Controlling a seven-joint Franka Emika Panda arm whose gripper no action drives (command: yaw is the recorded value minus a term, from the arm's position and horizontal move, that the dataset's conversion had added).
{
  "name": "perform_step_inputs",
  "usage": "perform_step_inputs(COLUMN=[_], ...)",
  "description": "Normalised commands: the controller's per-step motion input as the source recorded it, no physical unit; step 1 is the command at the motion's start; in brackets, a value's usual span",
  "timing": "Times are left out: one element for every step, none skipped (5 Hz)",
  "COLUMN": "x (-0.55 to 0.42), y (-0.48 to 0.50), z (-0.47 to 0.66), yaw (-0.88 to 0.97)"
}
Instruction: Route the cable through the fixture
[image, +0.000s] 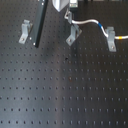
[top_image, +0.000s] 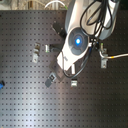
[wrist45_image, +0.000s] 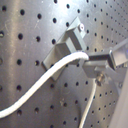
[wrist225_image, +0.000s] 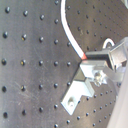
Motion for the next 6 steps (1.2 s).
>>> perform_step_inputs(x=[0.004, -0.061, -0.068, -0.082, -0.072, -0.083], y=[-0.017, -0.053, -0.047, -0.044, -0.029, -0.025], z=[-0.32, -0.36, -0.25, -0.18, -0.15, -0.11], yaw=[0.41, 0.71, 0.79, 0.85, 0.87, 0.86])
